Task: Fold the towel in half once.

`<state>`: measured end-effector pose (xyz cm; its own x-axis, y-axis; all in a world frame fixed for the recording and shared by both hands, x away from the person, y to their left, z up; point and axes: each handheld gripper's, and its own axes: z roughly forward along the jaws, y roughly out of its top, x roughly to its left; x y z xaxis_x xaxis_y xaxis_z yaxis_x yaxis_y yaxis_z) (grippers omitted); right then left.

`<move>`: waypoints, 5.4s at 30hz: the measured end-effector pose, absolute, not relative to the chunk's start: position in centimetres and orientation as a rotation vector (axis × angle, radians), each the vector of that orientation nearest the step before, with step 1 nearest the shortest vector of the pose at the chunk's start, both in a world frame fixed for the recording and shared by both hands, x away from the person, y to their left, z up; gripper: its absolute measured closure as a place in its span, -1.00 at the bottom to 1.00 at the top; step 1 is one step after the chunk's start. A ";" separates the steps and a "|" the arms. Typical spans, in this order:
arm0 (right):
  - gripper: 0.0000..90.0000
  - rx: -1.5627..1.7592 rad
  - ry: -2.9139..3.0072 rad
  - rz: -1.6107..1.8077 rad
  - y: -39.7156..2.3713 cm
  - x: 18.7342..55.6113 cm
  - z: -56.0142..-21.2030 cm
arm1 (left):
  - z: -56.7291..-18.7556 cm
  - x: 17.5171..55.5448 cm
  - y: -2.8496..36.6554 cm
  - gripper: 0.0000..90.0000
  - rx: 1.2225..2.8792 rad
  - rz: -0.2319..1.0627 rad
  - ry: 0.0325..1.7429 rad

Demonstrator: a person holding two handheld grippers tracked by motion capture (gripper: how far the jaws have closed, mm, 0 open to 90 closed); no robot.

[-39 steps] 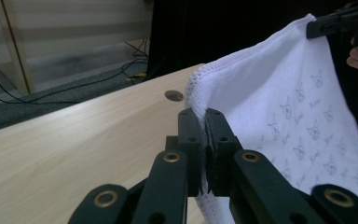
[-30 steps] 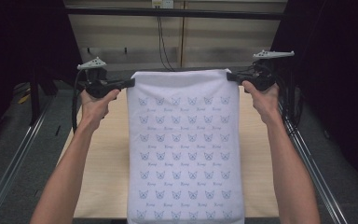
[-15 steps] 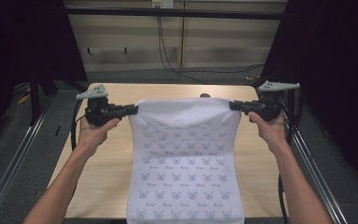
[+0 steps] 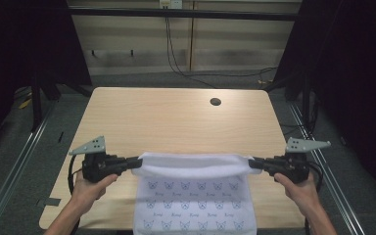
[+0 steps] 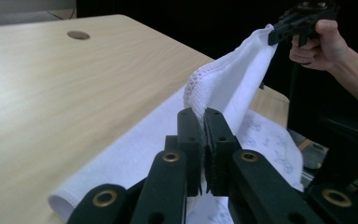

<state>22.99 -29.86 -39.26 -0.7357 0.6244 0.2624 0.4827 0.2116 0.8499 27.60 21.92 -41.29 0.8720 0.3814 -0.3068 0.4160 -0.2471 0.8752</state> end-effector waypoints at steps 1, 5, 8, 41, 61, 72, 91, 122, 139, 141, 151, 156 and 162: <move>0.94 1.073 2.358 1.529 -29.7 22.3 -39.7 | -41.9 27.1 21.9 0.93 1.887 -0.052 0.604; 0.94 1.102 2.466 1.408 -29.2 20.3 -42.1 | -44.5 25.1 22.0 0.93 1.944 -0.101 0.619; 0.94 1.136 2.539 1.368 -29.3 19.5 -44.0 | -46.3 23.6 22.0 0.93 1.992 -0.161 0.641; 0.95 1.333 2.521 1.150 -27.2 26.2 -49.8 | -50.4 31.9 20.3 0.94 2.128 -0.075 0.844; 0.95 1.414 2.392 1.098 -26.5 36.0 -50.1 | -50.6 40.3 18.9 0.94 2.087 0.127 0.956; 0.95 1.503 2.332 1.032 -25.9 41.0 -50.0 | -51.0 43.9 18.9 0.94 2.043 0.173 1.010; 0.95 1.516 2.185 1.158 -26.8 44.1 -49.4 | -49.3 46.1 18.2 0.93 1.989 0.235 1.009; 0.95 1.009 2.111 1.592 -28.9 27.6 -36.0 | -37.2 31.6 22.7 0.93 1.834 0.203 0.622; 0.82 1.144 2.566 1.316 -28.4 18.8 -47.2 | -47.0 24.5 22.5 0.91 2.069 -0.021 0.599; 0.76 1.143 2.592 1.285 -28.3 18.1 -47.4 | -47.1 23.8 22.7 0.90 2.084 -0.025 0.580; 0.46 1.064 2.682 1.383 -28.2 15.8 -46.7 | -46.7 21.1 24.1 0.70 2.112 -0.065 0.478; 0.48 1.069 2.636 1.399 -28.2 15.8 -46.5 | -46.6 22.3 24.5 0.63 2.064 -0.026 0.545; 0.43 1.123 2.513 1.379 -28.2 19.2 -46.6 | -47.0 27.1 22.5 0.37 2.040 -0.018 0.728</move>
